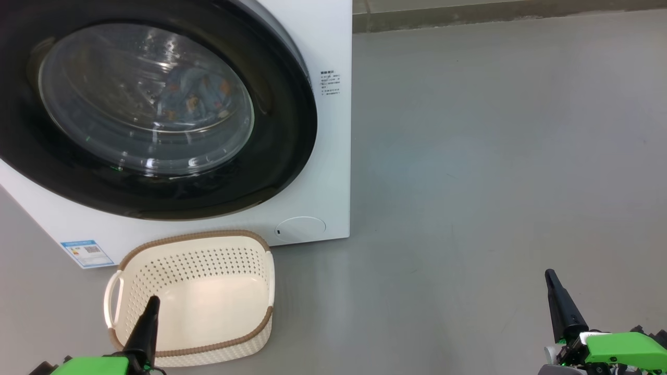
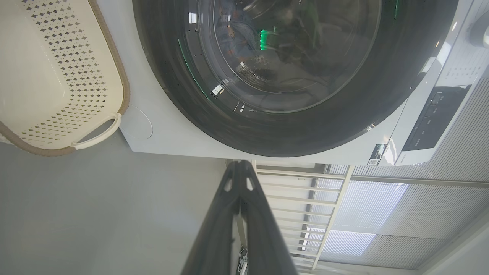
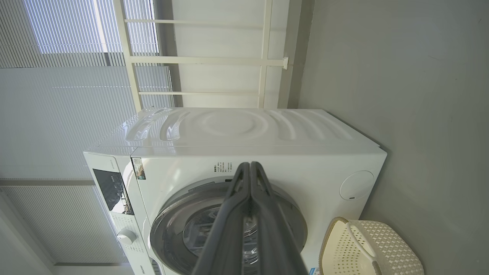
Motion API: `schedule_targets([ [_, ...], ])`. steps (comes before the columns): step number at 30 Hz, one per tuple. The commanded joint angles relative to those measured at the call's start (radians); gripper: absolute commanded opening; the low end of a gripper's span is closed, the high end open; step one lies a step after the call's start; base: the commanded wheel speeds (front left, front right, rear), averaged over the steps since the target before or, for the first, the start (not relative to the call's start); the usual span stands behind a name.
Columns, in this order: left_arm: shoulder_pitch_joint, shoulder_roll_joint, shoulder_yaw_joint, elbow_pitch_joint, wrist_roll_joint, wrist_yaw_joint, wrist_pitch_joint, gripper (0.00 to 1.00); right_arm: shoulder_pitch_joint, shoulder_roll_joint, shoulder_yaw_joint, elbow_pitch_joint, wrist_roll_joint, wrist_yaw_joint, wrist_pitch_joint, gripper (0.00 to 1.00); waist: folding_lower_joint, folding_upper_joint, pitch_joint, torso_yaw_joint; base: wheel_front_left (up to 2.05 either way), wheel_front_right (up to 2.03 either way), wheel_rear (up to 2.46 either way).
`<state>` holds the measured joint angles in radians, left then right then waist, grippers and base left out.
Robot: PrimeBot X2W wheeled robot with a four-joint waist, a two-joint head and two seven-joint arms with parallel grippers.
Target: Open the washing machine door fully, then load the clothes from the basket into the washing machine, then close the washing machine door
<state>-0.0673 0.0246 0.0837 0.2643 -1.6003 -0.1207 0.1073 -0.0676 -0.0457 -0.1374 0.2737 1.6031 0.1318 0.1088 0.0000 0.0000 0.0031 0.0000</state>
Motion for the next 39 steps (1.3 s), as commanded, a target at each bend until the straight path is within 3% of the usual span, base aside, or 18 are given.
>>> schedule_targets([
  [1,-0.041,0.026,0.030,-0.019,-0.009,-0.010,0.006,0.00,-0.040,-0.004,0.023,-0.029,0.005,-0.001,0.005,0.00,0.0000,0.0000,0.000,0.000,0.00,0.00,0.00],
  [39,-0.041,0.026,0.030,-0.019,-0.009,-0.010,0.006,0.00,-0.040,-0.004,0.023,-0.029,0.005,-0.001,0.004,0.00,0.0000,0.0000,0.000,0.000,0.00,0.00,0.00],
])
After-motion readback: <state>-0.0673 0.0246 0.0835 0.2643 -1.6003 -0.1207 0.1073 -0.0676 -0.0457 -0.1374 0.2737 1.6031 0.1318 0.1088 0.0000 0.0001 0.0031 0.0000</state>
